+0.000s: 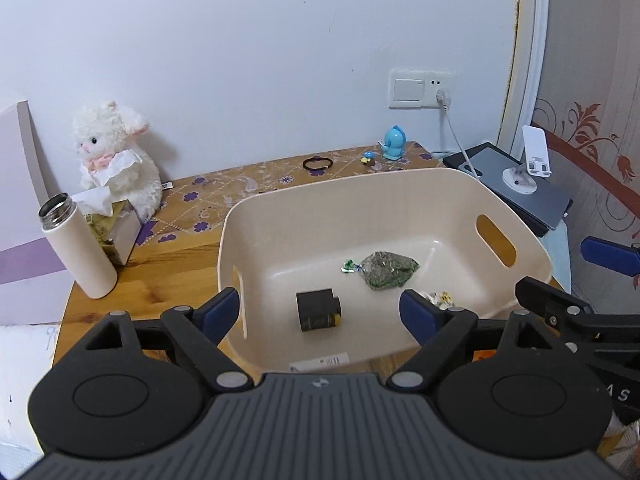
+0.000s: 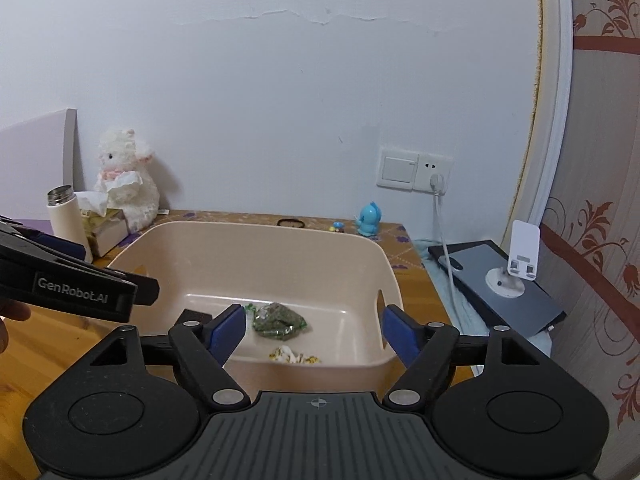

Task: Organize objects
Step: 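Withdraw both open tools from the basket back toward the table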

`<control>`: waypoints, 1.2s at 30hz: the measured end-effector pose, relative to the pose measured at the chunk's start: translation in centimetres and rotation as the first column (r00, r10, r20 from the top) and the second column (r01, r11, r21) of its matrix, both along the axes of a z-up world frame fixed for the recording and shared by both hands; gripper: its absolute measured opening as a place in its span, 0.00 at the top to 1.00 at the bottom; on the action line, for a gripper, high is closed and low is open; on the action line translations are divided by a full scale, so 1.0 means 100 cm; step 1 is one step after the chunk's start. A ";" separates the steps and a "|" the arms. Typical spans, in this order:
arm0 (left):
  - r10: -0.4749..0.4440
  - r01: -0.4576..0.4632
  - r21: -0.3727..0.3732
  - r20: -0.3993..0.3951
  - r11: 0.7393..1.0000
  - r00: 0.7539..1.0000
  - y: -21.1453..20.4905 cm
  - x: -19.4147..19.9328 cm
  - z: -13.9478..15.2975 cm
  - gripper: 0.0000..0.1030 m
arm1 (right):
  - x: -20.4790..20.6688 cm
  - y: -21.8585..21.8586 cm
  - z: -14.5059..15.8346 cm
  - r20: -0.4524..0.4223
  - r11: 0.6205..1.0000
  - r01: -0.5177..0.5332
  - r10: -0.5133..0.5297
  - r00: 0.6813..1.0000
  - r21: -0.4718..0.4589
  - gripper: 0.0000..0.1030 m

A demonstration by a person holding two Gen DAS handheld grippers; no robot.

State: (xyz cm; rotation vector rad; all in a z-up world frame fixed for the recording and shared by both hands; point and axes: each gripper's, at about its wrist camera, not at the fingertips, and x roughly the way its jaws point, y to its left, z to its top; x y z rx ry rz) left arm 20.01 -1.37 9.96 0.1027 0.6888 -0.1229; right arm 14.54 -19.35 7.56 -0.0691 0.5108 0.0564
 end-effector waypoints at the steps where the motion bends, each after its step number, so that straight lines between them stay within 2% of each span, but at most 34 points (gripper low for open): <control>1: 0.000 0.000 -0.003 0.001 1.000 1.000 0.001 -0.005 -0.002 0.13 | -0.004 -0.001 -0.001 -0.001 1.000 0.000 0.000 1.000 0.003 0.24; 9: -0.006 0.006 -0.016 -0.015 1.000 1.000 0.007 -0.042 -0.022 0.12 | -0.034 -0.005 -0.016 -0.028 1.000 0.009 -0.009 1.000 -0.005 0.22; 19: 0.002 -0.003 -0.010 -0.090 1.000 0.996 0.022 -0.065 -0.063 0.12 | -0.055 -0.009 -0.060 -0.131 1.000 0.012 -0.013 0.991 -0.008 0.22; 28: 0.022 -0.019 0.019 -0.168 1.000 0.985 0.040 -0.062 -0.103 0.12 | -0.057 -0.011 -0.094 -0.216 1.000 0.012 -0.014 0.976 -0.012 0.22; 36: 0.019 -0.008 0.059 -0.197 0.998 0.980 0.045 -0.048 -0.128 0.12 | -0.048 -0.007 -0.114 -0.264 0.999 -0.016 0.006 0.964 -0.036 0.22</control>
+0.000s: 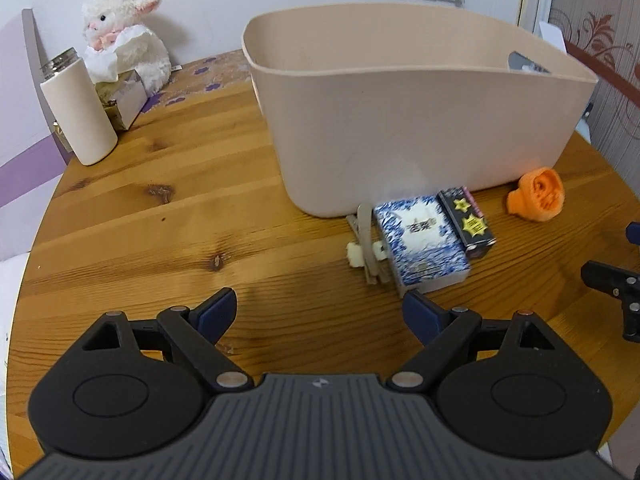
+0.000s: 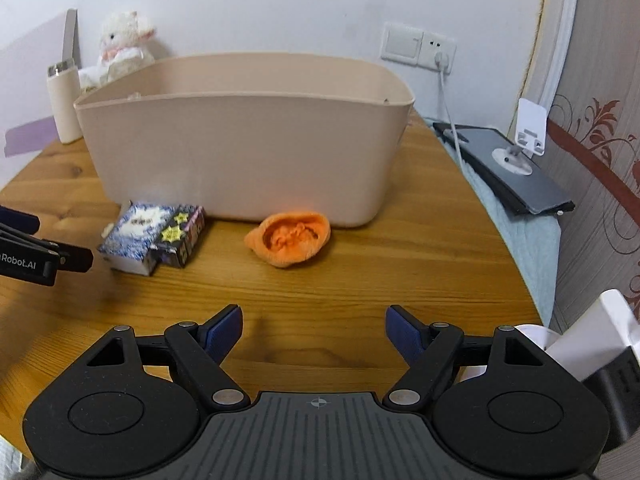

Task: Organize objects
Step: 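Withdraw both open tools from the basket back toward the table, then grasp the wooden clothespin with the left tool while the right grasps the orange piece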

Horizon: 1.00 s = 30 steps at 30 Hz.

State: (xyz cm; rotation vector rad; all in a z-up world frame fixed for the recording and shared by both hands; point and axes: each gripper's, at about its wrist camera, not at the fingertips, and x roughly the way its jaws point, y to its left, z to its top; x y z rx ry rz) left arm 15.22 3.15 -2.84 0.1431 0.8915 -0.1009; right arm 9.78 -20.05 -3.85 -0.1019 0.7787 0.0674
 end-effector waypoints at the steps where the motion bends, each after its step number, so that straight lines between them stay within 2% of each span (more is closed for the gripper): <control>1: -0.004 0.004 -0.002 -0.005 1.000 1.000 0.000 0.002 -0.002 0.12 | 0.002 0.001 -0.002 -0.006 1.000 -0.001 0.001 1.000 -0.001 0.22; 7: -0.037 0.037 -0.041 -0.022 0.998 0.999 0.001 0.011 -0.012 0.12 | 0.015 0.000 -0.016 -0.038 1.000 0.000 0.000 0.999 0.010 0.22; 11: -0.072 0.071 -0.072 -0.017 0.995 0.997 -0.004 0.014 -0.018 0.10 | 0.022 -0.002 -0.020 -0.037 1.000 0.001 0.000 0.999 0.030 0.19; 18: -0.082 0.082 -0.074 -0.001 0.994 0.997 -0.007 0.019 -0.020 0.07 | 0.038 -0.004 -0.024 -0.021 0.998 0.012 -0.011 1.000 0.061 0.14; 23: -0.094 0.094 -0.035 0.009 0.995 0.996 -0.001 0.018 -0.019 0.07 | 0.045 -0.004 -0.027 -0.010 0.998 0.008 -0.007 1.000 0.062 0.08; 28: -0.094 0.092 -0.077 -0.012 0.993 0.996 0.010 0.025 -0.020 0.07 | 0.050 -0.004 -0.029 -0.001 0.998 0.002 -0.002 1.000 0.061 0.05; 30: -0.086 0.085 -0.062 -0.016 0.994 0.996 0.012 0.024 -0.018 0.08 | 0.052 -0.003 -0.030 0.000 0.998 -0.003 0.003 1.000 0.061 0.05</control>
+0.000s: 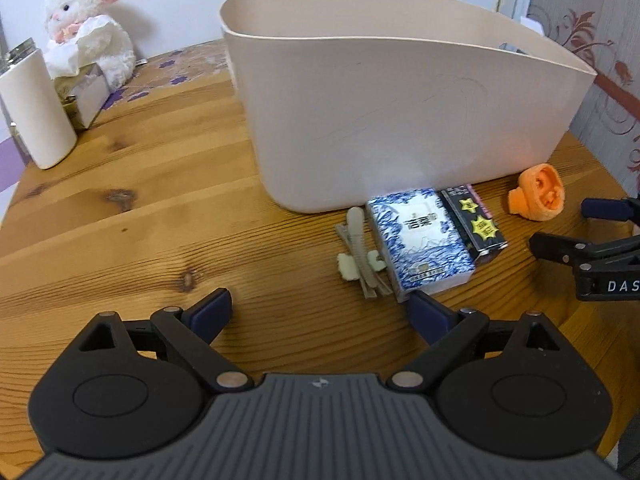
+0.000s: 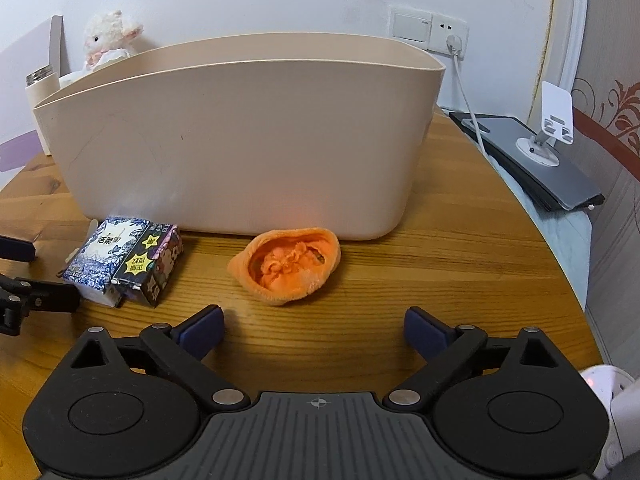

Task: Organize objects
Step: 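Grasp the wooden clothespin with the left tool while the right grasps the orange piece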

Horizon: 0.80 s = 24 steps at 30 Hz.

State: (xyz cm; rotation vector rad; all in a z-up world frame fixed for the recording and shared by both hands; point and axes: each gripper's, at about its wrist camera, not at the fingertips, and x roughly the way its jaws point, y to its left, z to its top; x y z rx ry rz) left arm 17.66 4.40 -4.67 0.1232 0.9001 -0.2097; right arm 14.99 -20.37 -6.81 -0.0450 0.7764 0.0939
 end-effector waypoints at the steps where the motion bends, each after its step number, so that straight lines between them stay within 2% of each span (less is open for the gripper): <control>1: -0.006 0.006 0.004 0.009 1.000 1.000 0.001 -0.002 0.003 0.08 | 0.001 0.000 0.000 -0.002 1.000 -0.003 0.003 1.000 -0.001 0.05; 4: 0.001 -0.001 0.009 0.027 1.000 1.000 0.004 -0.003 0.008 0.08 | 0.001 -0.001 0.000 0.000 1.000 -0.011 0.011 1.000 0.002 0.04; 8: 0.010 -0.010 -0.007 0.009 1.000 1.000 0.003 0.004 0.008 0.07 | 0.002 -0.001 -0.001 0.003 1.000 -0.014 0.014 1.000 0.002 0.03; 12: 0.012 -0.012 0.018 0.003 1.000 1.000 0.002 0.006 0.007 0.08 | 0.002 -0.001 -0.001 0.007 1.000 -0.016 0.016 1.000 0.002 0.03; 16: 0.005 -0.004 0.077 -0.016 0.997 1.000 0.004 0.006 0.004 0.07 | 0.001 -0.001 -0.002 0.008 1.000 -0.017 0.017 1.000 0.002 0.03; 24: 0.008 -0.009 0.024 0.017 1.000 1.000 0.007 0.014 0.000 0.08 | 0.001 -0.001 -0.002 0.009 1.000 -0.015 0.015 1.000 0.003 0.02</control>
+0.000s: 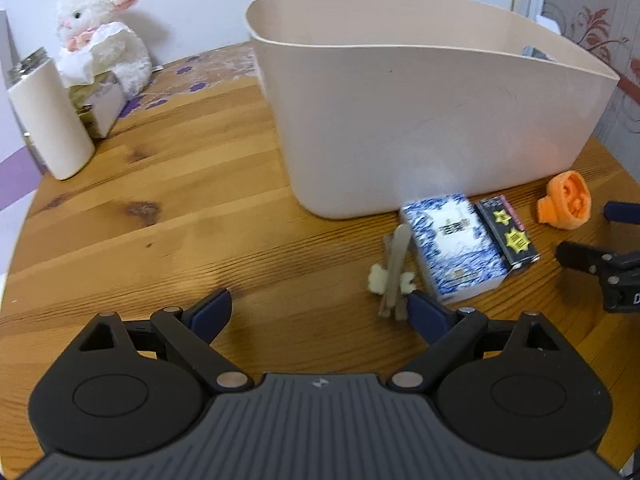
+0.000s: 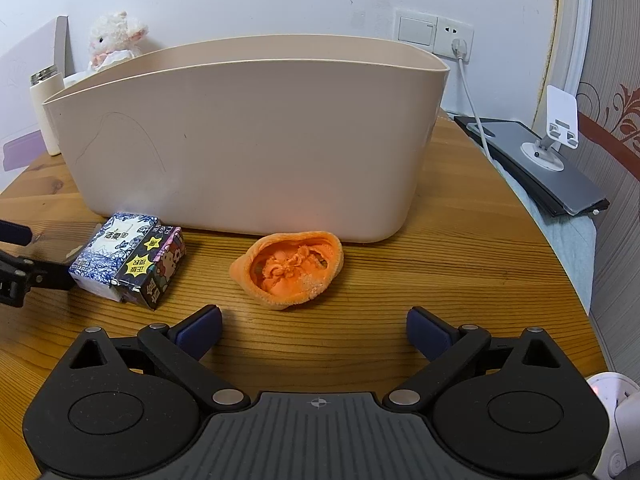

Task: Organize objects
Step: 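Grasp the wooden clothespin with the left tool while the right grasps the orange piece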

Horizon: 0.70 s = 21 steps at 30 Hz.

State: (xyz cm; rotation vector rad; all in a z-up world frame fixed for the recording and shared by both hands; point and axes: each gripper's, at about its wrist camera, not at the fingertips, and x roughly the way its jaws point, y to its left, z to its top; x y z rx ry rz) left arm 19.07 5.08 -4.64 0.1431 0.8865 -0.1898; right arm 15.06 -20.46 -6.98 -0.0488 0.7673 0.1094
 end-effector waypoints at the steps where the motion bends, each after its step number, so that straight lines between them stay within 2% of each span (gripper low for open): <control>1: -0.012 0.012 -0.012 0.003 1.000 1.000 -0.001 0.001 -0.001 0.07 | 0.000 0.000 0.000 0.000 1.000 0.000 0.000 1.000 0.000 0.02; 6: -0.017 0.019 -0.050 0.036 0.999 0.999 -0.009 0.008 -0.005 0.10 | 0.005 0.003 0.000 -0.002 1.000 0.000 0.000 1.000 0.001 0.02; 8: -0.036 0.039 -0.053 0.055 0.998 0.998 -0.012 0.008 -0.005 0.21 | 0.008 0.005 0.000 0.001 1.000 -0.002 0.002 1.000 -0.001 0.04; 11: -0.072 0.076 -0.057 0.062 0.996 0.995 -0.017 0.006 -0.003 0.35 | 0.011 0.008 0.002 0.012 1.000 -0.003 0.003 1.000 0.000 0.16; 12: -0.079 0.083 -0.059 0.062 0.995 0.995 -0.018 0.005 -0.002 0.39 | 0.012 0.009 0.003 0.015 1.000 -0.006 0.006 1.000 0.003 0.23; 15: -0.093 0.097 -0.066 0.057 0.993 0.994 -0.020 0.004 0.000 0.59 | 0.013 0.013 0.005 0.028 1.000 -0.007 0.007 1.000 0.011 0.44; 16: -0.100 0.103 -0.072 0.051 0.992 0.994 -0.020 0.004 0.001 0.70 | 0.012 0.014 0.006 0.031 1.000 -0.008 0.008 0.999 0.011 0.53; 17: -0.101 0.105 -0.077 0.046 0.992 0.994 -0.021 0.003 0.002 0.74 | 0.010 0.018 0.007 0.036 1.000 -0.006 0.006 0.999 0.008 0.57; 19: -0.097 0.099 -0.079 0.041 0.992 0.995 -0.022 0.002 0.002 0.74 | 0.009 0.019 0.008 0.039 1.000 0.001 -0.001 0.999 0.008 0.78; 21: -0.090 0.093 -0.077 0.044 0.993 0.995 -0.023 0.000 0.002 0.75 | 0.006 0.023 0.009 0.039 1.000 -0.006 0.006 0.999 0.001 0.89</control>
